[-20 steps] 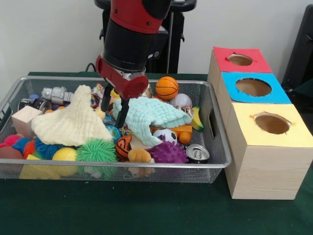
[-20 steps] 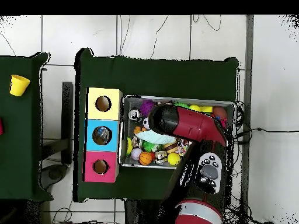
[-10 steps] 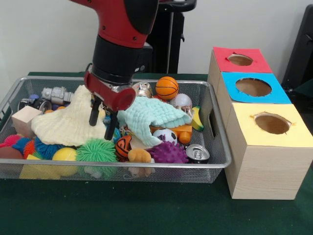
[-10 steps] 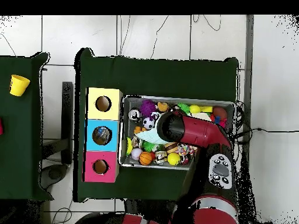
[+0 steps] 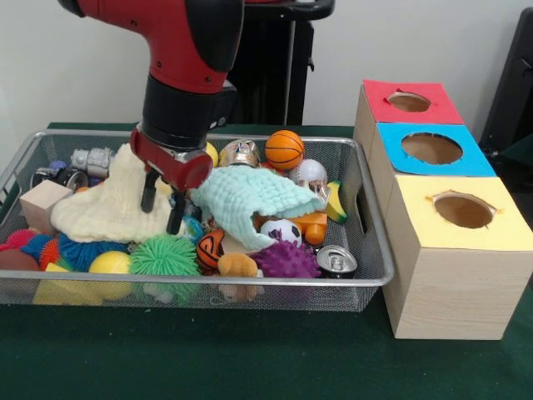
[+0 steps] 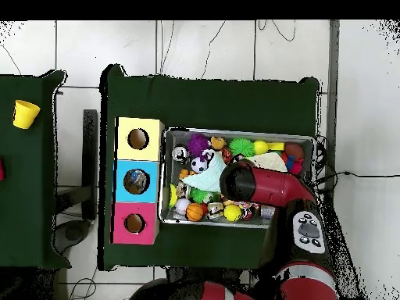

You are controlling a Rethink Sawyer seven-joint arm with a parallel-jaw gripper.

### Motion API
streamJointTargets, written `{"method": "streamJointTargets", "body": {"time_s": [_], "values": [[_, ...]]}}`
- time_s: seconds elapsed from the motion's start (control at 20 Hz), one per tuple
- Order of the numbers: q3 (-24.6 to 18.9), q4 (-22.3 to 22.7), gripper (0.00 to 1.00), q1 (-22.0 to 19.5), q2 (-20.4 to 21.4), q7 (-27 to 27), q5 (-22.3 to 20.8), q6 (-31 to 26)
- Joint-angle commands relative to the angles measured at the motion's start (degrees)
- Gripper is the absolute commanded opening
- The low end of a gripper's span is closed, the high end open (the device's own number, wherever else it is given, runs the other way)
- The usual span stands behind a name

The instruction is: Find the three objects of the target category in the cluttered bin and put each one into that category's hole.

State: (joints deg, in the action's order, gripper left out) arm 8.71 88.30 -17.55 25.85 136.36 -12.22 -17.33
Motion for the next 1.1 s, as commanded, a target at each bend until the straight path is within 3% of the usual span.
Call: {"method": "streamJointTargets", "body": {"time_s": [0.05, 0.45, 0.8, 1.1], "values": [[-7.0, 3.0, 1.0, -3.8, -1.2, -12.5, -6.7, -8.5], [-10.7, -6.5, 1.0, -10.2, -2.9, -19.3, -12.6, -11.0], [-15.1, -10.1, 1.0, -14.2, 1.7, -26.1, -16.3, -17.9], [-17.2, -11.3, 1.0, -16.6, 2.0, -27.6, -18.9, -18.3]]}}
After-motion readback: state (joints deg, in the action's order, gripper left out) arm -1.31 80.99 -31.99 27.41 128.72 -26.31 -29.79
